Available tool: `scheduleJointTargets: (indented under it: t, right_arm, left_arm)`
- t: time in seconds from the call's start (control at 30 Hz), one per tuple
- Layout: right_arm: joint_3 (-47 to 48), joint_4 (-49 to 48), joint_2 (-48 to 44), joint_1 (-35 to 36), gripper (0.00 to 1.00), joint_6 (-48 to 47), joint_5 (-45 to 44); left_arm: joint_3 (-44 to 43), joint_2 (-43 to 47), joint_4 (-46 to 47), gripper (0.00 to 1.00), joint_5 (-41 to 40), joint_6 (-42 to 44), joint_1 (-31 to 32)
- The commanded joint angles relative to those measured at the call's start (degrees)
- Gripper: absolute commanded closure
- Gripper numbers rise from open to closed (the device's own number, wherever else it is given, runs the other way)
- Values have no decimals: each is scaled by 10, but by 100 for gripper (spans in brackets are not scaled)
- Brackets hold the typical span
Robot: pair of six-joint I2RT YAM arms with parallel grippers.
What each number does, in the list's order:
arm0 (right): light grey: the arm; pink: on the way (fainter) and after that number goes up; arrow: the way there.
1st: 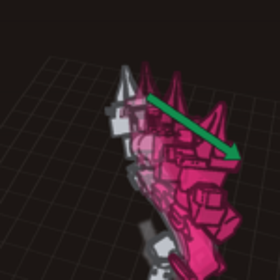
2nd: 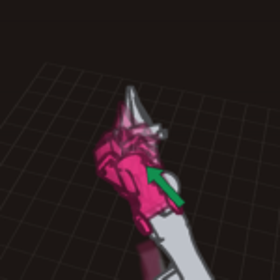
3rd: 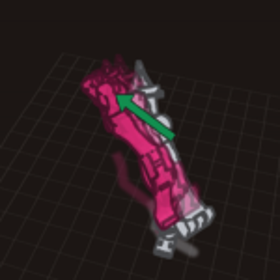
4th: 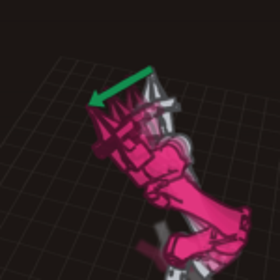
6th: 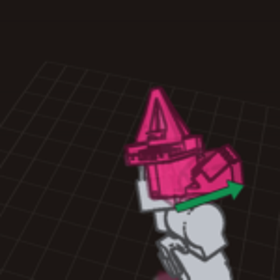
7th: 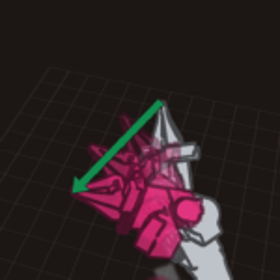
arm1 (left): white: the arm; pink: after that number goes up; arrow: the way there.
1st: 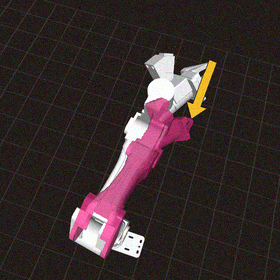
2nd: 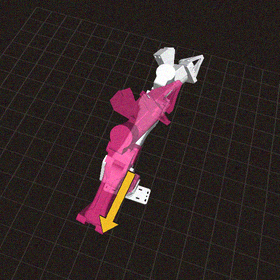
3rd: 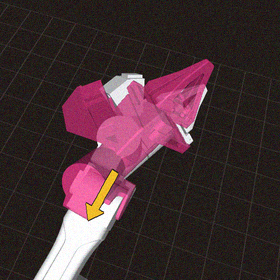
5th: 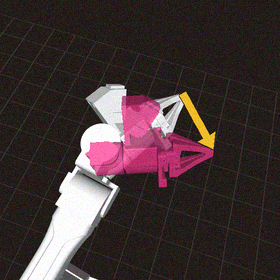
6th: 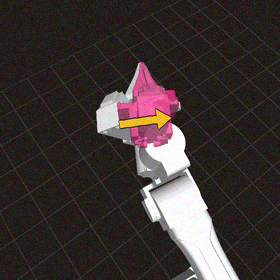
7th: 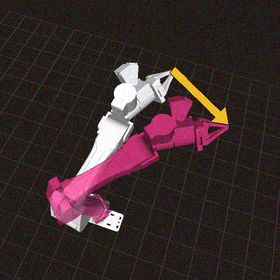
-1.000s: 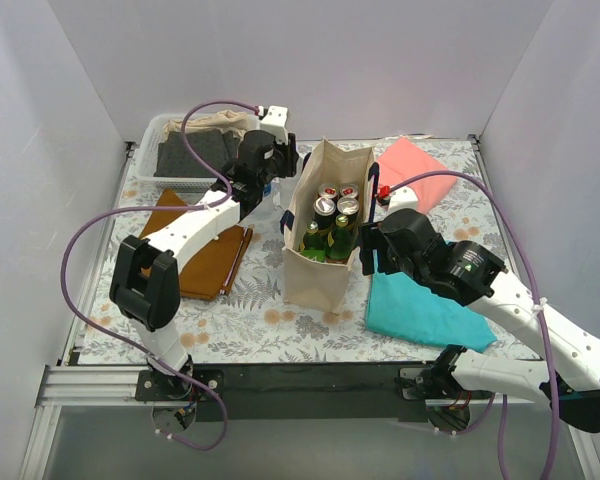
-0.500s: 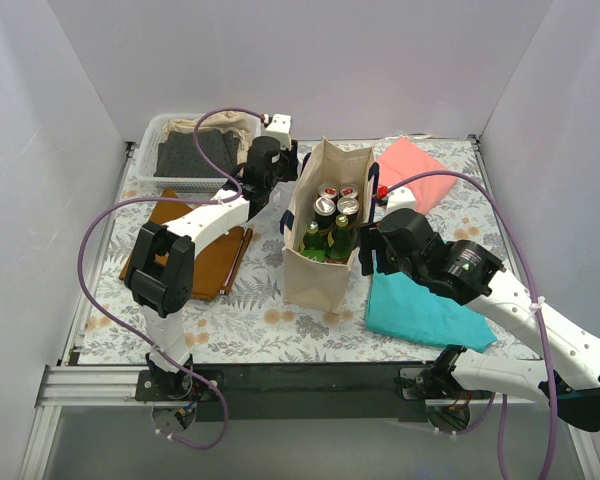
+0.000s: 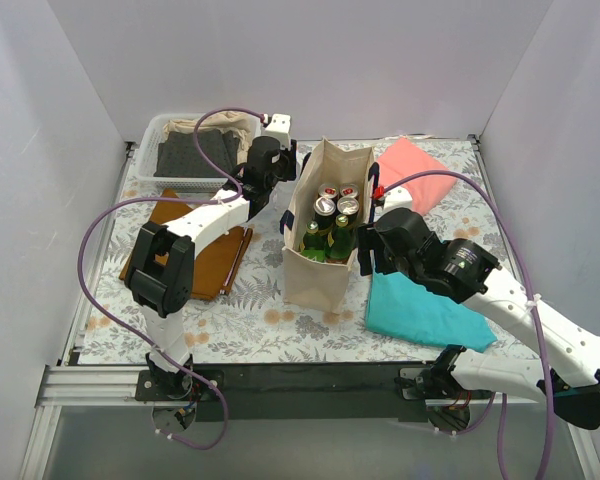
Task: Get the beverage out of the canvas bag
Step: Place the drink at the center of the board.
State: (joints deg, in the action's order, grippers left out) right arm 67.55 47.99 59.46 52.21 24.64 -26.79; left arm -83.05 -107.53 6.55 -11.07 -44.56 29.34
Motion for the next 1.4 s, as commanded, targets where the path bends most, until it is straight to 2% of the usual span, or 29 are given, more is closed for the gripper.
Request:
scheduleJointTargets:
  t: [0.0, 0.33, 0.6, 0.8, 1.1, 1.37]
  right_arm:
    - [8, -13, 1, 1, 21, -5, 1]
    - [7, -13, 0, 1, 21, -7, -1]
    - [4, -13, -4, 1, 21, -4, 0]
    - [1, -14, -9, 1, 21, -4, -2]
    - [1, -13, -9, 1, 20, -4, -5]
    - [0, -14, -16, 1, 20, -3, -5]
  left_arm:
    - [-18, 37, 69, 100, -16, 3, -3]
    - [10, 66, 60, 97, -35, -6, -3]
    - [10, 78, 54, 74, -21, -12, -3]
    - [10, 80, 47, 64, -15, -18, -3]
    - [6, 92, 35, 55, -4, -24, -3]
    - [-3, 112, 19, 52, 14, -35, -3]
